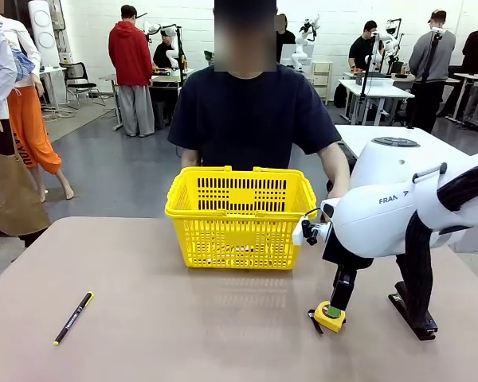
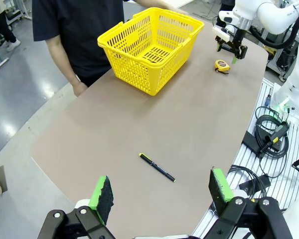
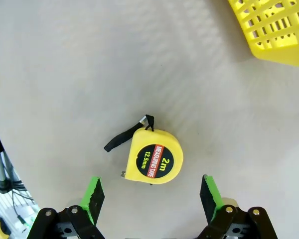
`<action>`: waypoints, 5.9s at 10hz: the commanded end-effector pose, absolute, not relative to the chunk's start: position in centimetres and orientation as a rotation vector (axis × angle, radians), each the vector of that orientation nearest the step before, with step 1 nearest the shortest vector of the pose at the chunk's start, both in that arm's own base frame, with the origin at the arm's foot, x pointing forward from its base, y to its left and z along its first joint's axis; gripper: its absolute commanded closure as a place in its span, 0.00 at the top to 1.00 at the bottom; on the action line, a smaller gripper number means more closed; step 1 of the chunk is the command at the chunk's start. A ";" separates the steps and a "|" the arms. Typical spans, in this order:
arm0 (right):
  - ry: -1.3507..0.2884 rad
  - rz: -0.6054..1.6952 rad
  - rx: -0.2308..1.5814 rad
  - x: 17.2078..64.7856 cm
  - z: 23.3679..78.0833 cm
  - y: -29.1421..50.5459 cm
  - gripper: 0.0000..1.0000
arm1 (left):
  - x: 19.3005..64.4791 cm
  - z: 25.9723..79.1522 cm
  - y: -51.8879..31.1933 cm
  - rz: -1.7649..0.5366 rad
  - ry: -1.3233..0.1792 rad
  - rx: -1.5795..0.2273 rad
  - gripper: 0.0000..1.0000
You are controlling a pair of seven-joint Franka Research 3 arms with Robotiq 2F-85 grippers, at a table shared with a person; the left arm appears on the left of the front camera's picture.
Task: Place the items the person wants into the basket.
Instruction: Pick up the item the person points to and place it in the Market Basket.
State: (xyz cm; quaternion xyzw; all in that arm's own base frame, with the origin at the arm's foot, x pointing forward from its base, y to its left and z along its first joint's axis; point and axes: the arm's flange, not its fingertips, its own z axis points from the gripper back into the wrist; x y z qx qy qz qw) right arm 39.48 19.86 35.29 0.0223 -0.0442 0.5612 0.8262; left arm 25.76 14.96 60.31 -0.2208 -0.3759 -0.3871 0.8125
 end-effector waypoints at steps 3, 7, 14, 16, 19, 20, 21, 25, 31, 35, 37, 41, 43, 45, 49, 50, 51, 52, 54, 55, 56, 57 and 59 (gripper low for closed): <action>-0.054 1.222 0.018 40.6 32.6 20.7 1.00 | 25.9 60.3 15.1 -0.841 -0.833 -0.472 1.00; 0.003 1.238 0.007 41.1 30.6 21.4 1.00 | 25.9 60.3 15.1 -0.841 -0.833 -0.472 1.00; 0.014 1.276 -0.033 41.3 29.8 21.6 0.41 | 25.9 60.3 15.1 -0.841 -0.833 -0.472 1.00; 0.010 1.278 -0.032 41.3 29.8 21.7 0.00 | 25.9 60.3 15.1 -0.841 -0.833 -0.472 1.00; -0.008 1.249 -0.073 41.2 30.1 21.4 0.16 | 25.9 60.3 15.1 -0.841 -0.833 -0.472 1.00; -0.025 1.235 -0.075 40.9 30.9 21.2 0.08 | 25.9 60.3 15.1 -0.841 -0.833 -0.472 1.00; -0.039 1.126 -0.071 39.6 33.6 20.8 0.00 | 25.9 60.3 15.1 -0.841 -0.833 -0.472 1.00; -0.093 1.000 -0.106 33.6 52.0 20.4 0.00 | 25.9 60.3 15.1 -0.841 -0.833 -0.472 1.00; -0.044 0.930 -0.125 33.9 61.8 20.5 0.00 | 25.9 60.3 15.1 -0.841 -0.833 -0.472 1.00; -0.055 0.956 -0.110 34.0 61.5 20.6 0.00 | 25.9 60.3 15.1 -0.841 -0.833 -0.472 1.00; -0.055 0.956 -0.110 34.0 61.5 20.6 0.00 | 25.9 60.3 15.1 -0.841 -0.833 -0.472 1.00; -0.051 0.953 -0.109 34.1 61.4 20.5 0.65 | 25.9 60.3 15.1 -0.841 -0.833 -0.472 1.00; -0.142 1.145 -0.167 39.0 63.0 22.9 0.65 | 25.9 60.3 15.1 -0.841 -0.833 -0.472 1.00; -0.238 1.323 -0.170 44.3 63.7 27.0 0.65 | 25.9 60.3 15.1 -0.841 -0.833 -0.472 1.00; -0.294 1.688 -0.118 52.9 59.4 36.0 0.65 | 25.9 60.3 15.1 -0.841 -0.833 -0.472 1.00; -0.255 1.702 -0.140 54.6 58.1 37.8 0.65 | 25.9 60.3 15.1 -0.841 -0.833 -0.472 1.00; -0.208 1.671 -0.156 56.0 57.3 38.9 0.65 | 25.9 60.3 15.1 -0.841 -0.833 -0.472 1.00; -0.186 1.633 -0.172 57.3 56.8 39.5 0.65 | 25.9 60.3 15.1 -0.841 -0.833 -0.472 1.00; -0.149 1.560 -0.155 58.8 56.2 39.7 0.65 | 25.9 60.3 15.1 -0.841 -0.833 -0.472 1.00; -0.102 1.516 -0.124 58.5 56.3 39.9 0.65 | 25.9 60.3 15.1 -0.841 -0.833 -0.472 1.00; -0.177 1.612 -0.145 57.8 54.6 38.3 0.65 | 25.9 60.3 15.1 -0.841 -0.833 -0.472 1.00; -0.177 1.612 -0.145 57.8 54.6 38.3 0.65 | 25.9 60.3 15.1 -0.841 -0.833 -0.472 1.00; -0.177 1.612 -0.145 57.8 54.6 38.3 0.65 | 25.9 60.3 15.1 -0.841 -0.833 -0.472 1.00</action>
